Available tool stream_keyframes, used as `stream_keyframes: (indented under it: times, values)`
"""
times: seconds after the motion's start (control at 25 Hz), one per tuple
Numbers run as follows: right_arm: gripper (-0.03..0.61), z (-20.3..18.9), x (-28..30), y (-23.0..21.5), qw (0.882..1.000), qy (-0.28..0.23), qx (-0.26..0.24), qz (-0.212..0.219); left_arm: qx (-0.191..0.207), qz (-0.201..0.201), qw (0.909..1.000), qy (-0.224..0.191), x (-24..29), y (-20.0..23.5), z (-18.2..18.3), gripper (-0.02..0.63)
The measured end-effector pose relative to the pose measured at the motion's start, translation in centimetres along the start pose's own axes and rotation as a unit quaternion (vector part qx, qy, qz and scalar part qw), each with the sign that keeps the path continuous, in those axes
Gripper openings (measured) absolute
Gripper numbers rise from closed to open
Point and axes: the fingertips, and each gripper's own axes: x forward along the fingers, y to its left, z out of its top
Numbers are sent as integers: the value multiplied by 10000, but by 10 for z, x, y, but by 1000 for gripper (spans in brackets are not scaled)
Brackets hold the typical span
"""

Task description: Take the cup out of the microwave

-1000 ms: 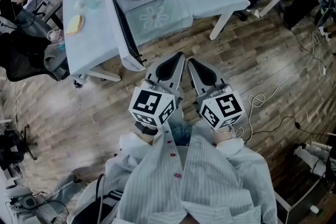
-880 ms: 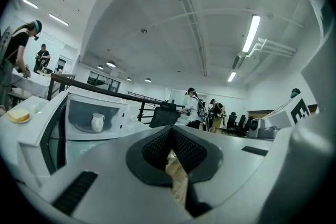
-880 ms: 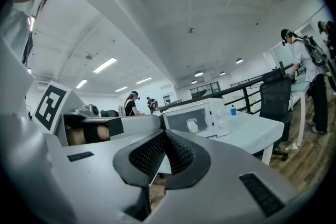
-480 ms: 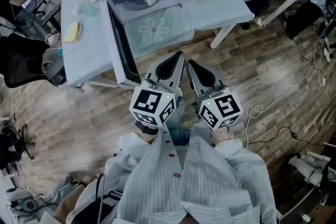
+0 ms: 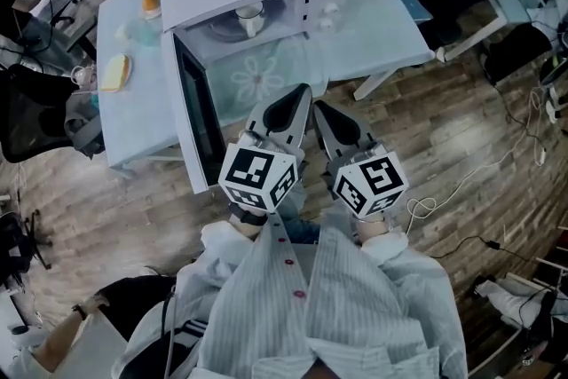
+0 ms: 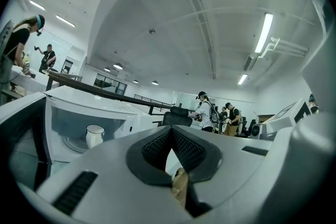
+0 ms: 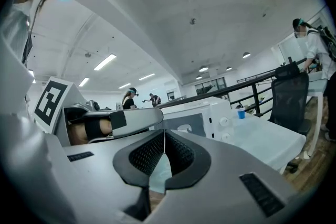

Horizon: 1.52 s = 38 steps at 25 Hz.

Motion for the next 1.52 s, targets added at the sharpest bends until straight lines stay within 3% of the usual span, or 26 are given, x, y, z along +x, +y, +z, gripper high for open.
stream_keyframes:
  times: [0.44,0.88,1.08,1.52]
  values:
    - [37,7,46,-22,9998,79,-21,182,-62,238,9997,-65,29,40,2,9]
    - [37,2,88,-32,9961,290,-33,835,-119,957,9952,-182,39,80,-2,9]
    - [37,11,114,-45,9910,349,-116,1288,-101,1393,9897,-325,57,99,5,9]
    - [37,51,166,-70,9701,493,-331,2353,0,2424,9685,-572,94,132,36,9]
